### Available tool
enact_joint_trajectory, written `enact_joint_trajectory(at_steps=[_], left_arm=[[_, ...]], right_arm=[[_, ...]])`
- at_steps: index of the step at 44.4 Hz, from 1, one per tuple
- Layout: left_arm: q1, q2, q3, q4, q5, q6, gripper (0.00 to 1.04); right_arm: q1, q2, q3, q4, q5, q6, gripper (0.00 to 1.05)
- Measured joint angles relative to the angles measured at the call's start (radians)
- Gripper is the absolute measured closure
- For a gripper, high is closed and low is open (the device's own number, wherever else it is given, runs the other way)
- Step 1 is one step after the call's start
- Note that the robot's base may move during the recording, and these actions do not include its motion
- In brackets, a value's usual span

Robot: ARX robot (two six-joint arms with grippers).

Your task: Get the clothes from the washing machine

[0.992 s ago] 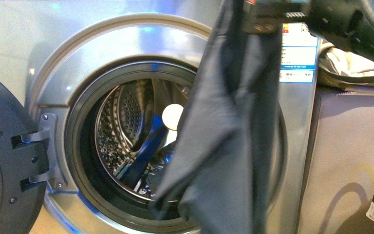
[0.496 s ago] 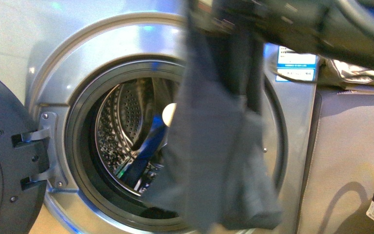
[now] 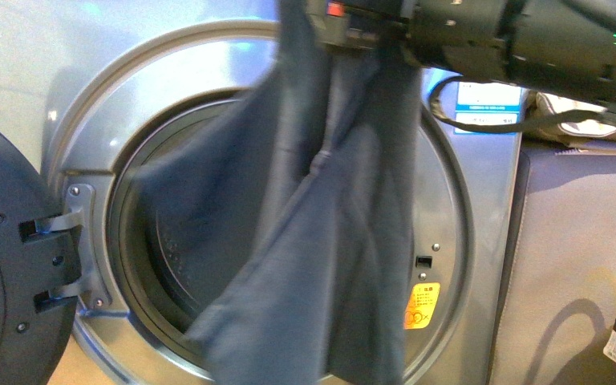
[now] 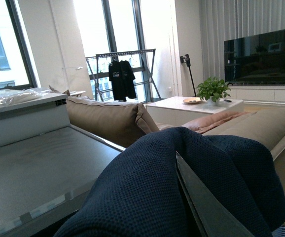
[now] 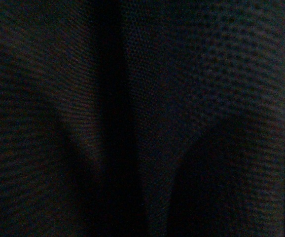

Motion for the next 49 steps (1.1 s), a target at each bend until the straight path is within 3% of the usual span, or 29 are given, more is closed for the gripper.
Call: enact_joint_trajectory(at_steps=[6, 10, 21, 29, 37, 49], left_arm=[[0.0, 0.0, 0.0, 0.0, 0.0, 0.0, 0.98], [0.0, 0.0, 0.0, 0.0, 0.002, -0.004, 0.81], [0.0, 0.0, 0.001, 0.0, 0.002, -0.004, 0.3], [0.0, 0.0, 0.001, 0.0, 0.003, -0.003, 0.05], [0.0, 0.0, 0.001, 0.0, 0.003, -0.004, 0.06], [0.0, -0.001, 0.002, 0.0, 0.003, -0.003, 0.06]], right_arm=[[-0.018, -0.039, -0.036, 0.027, 0.005, 0.014, 0.84], [-0.043, -0.087, -0.078, 0.046, 0.004, 0.029, 0.98], [-0.222, -0.25, -0.094, 0.018, 0.002, 0.153, 0.99], [-0.385, -0.344, -0.039, -0.044, -0.037, 0.258, 0.99], [-0.545, -0.386, 0.031, -0.124, -0.088, 0.327, 0.99], [-0.87, -0.368, 0.169, -0.252, -0.192, 0.461, 0.99]])
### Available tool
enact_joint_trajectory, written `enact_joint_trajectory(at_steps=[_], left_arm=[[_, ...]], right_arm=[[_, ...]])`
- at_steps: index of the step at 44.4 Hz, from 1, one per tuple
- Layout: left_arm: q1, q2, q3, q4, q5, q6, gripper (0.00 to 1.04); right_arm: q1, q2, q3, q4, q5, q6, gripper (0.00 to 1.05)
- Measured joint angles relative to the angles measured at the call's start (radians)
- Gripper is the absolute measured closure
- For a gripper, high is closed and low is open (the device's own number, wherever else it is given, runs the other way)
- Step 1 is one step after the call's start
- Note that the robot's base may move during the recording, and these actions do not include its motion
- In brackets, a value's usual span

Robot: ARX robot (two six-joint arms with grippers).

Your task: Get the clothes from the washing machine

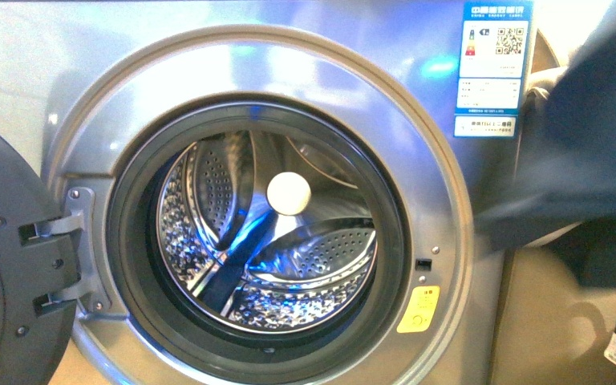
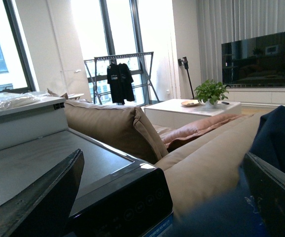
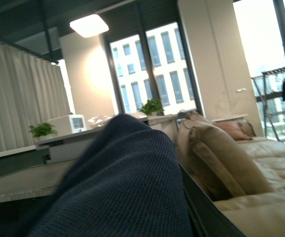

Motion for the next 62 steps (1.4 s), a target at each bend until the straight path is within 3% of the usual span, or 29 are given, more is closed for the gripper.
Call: enact_joint_trajectory(at_steps=[5, 9, 15, 28, 36, 45, 55, 62], left_arm=[[0.0, 0.0, 0.0, 0.0, 0.0, 0.0, 0.06], [0.0, 0.0, 0.0, 0.0, 0.0, 0.0, 0.06], [0.0, 0.0, 0.0, 0.0, 0.0, 0.0, 0.06], [0.0, 0.0, 0.0, 0.0, 0.0, 0.0, 0.06], [0.0, 0.0, 0.0, 0.0, 0.0, 0.0, 0.06], [0.0, 0.0, 0.0, 0.0, 0.0, 0.0, 0.06], [0.0, 0.0, 0.0, 0.0, 0.0, 0.0, 0.06], [0.0, 0.0, 0.001, 0.0, 0.0, 0.0, 0.06]], right_arm=[[-0.165, 0.05, 0.061, -0.086, -0.07, 0.1, 0.99], [-0.231, 0.067, 0.06, -0.094, -0.11, 0.148, 0.99], [-0.231, 0.034, -0.007, -0.175, -0.18, 0.114, 0.99], [-0.265, -0.036, -0.296, -0.349, -0.275, -0.201, 0.99], [-0.289, -0.004, -0.421, -0.491, -0.274, -0.413, 0.99], [-0.278, 0.09, -0.502, -0.566, -0.204, -0.445, 0.98], [-0.274, 0.257, -0.521, -0.454, -0.021, -0.387, 0.57], [-0.275, 0.276, -0.521, -0.439, -0.021, -0.323, 0.26]])
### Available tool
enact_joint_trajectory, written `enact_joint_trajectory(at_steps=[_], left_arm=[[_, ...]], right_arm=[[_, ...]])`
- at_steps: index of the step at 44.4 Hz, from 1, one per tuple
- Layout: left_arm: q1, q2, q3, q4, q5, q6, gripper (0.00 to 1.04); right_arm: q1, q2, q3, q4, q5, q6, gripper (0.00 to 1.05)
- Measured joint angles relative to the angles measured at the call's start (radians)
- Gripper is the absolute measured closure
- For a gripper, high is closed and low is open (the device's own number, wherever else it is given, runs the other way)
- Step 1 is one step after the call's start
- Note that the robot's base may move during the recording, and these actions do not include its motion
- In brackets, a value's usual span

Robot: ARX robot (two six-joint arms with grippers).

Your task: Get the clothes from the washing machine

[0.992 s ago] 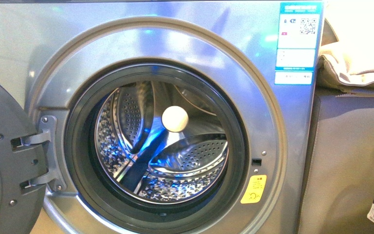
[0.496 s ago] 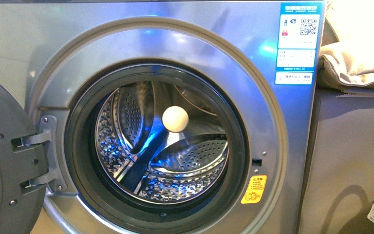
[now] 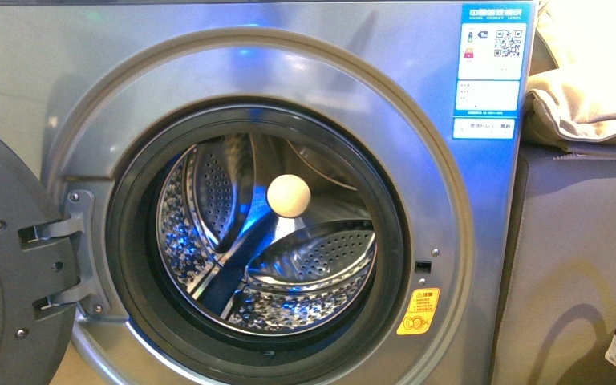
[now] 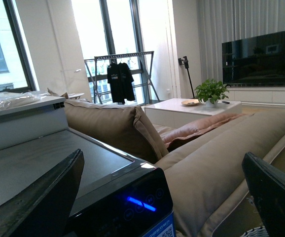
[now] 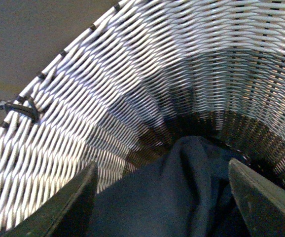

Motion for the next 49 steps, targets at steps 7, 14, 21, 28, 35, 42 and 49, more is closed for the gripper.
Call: enact_joint_trajectory(at_steps=[7, 14, 21, 28, 35, 42, 49], left_arm=[[0.0, 0.0, 0.0, 0.0, 0.0, 0.0, 0.06], [0.0, 0.0, 0.0, 0.0, 0.0, 0.0, 0.06], [0.0, 0.0, 0.0, 0.0, 0.0, 0.0, 0.06], [0.0, 0.0, 0.0, 0.0, 0.0, 0.0, 0.06], [0.0, 0.0, 0.0, 0.0, 0.0, 0.0, 0.06], [0.0, 0.0, 0.0, 0.0, 0.0, 0.0, 0.06], [0.0, 0.0, 0.0, 0.0, 0.0, 0.0, 0.06]], right_arm=[[0.009, -0.105, -0.04, 0.017, -0.065, 0.048, 0.08], [0.05, -0.319, -0.077, 0.141, -0.096, 0.106, 0.08], [0.11, -0.523, -0.1, 0.27, -0.095, 0.139, 0.08], [0.206, -0.708, -0.196, 0.438, -0.051, 0.139, 0.08], [0.333, -0.881, -0.333, 0.552, 0.024, 0.087, 0.08], [0.476, -1.047, -0.456, 0.514, 0.132, 0.052, 0.08], [0.608, -1.174, -0.571, 0.46, 0.255, 0.033, 0.08]])
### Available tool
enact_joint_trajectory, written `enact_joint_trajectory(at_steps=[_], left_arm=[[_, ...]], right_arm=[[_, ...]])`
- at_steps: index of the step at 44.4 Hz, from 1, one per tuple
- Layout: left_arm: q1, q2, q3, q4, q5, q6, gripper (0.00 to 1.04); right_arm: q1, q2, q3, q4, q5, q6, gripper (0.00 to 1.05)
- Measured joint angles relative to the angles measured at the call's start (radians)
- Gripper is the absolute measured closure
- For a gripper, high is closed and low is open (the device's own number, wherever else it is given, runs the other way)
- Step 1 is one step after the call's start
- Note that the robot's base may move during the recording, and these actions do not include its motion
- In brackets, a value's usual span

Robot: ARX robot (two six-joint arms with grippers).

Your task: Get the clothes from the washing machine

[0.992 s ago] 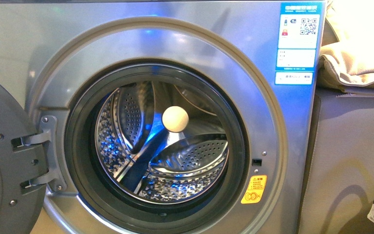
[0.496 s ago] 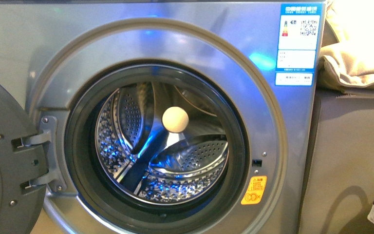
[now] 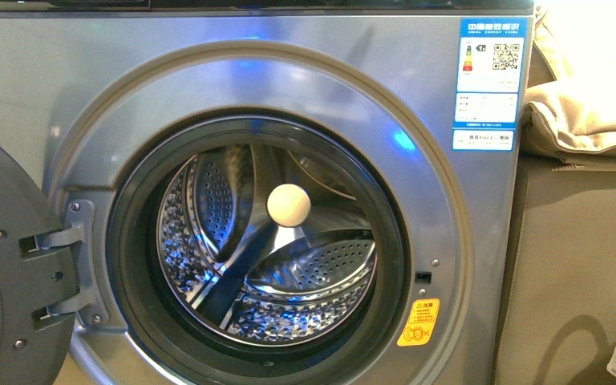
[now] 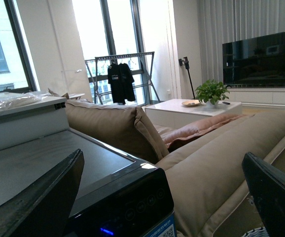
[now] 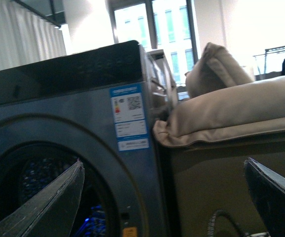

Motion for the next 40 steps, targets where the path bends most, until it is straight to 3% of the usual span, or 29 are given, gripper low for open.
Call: enact_joint_trajectory(at_steps=[10, 12, 16, 19, 32, 36, 40], left_arm=[[0.0, 0.0, 0.0, 0.0, 0.0, 0.0, 0.06], [-0.014, 0.031, 0.067, -0.086, -0.087, -0.047, 0.06], [-0.033, 0.13, 0.33, -0.448, -0.394, -0.221, 0.06], [-0.043, 0.127, 0.329, -0.471, -0.508, -0.259, 0.06], [0.005, -0.025, 0.122, -0.367, -0.609, -0.283, 0.06], [0.035, -0.096, 0.023, -0.42, -0.672, -0.232, 0.19], [0.107, -0.323, -0.393, -0.216, -0.613, -0.19, 0.39]], right_arm=[[0.027, -0.017, -0.011, 0.0, 0.002, -0.011, 0.08], [0.027, -0.017, -0.011, 0.0, 0.003, -0.011, 0.08], [0.027, -0.017, -0.011, 0.0, 0.001, -0.012, 0.08], [0.027, -0.017, -0.011, 0.0, 0.005, -0.012, 0.08], [0.027, -0.017, -0.011, 0.0, 0.006, -0.012, 0.08], [0.029, -0.018, -0.01, -0.003, 0.009, -0.016, 0.08], [0.12, -0.113, 0.098, -0.46, 0.207, -0.135, 0.25]])
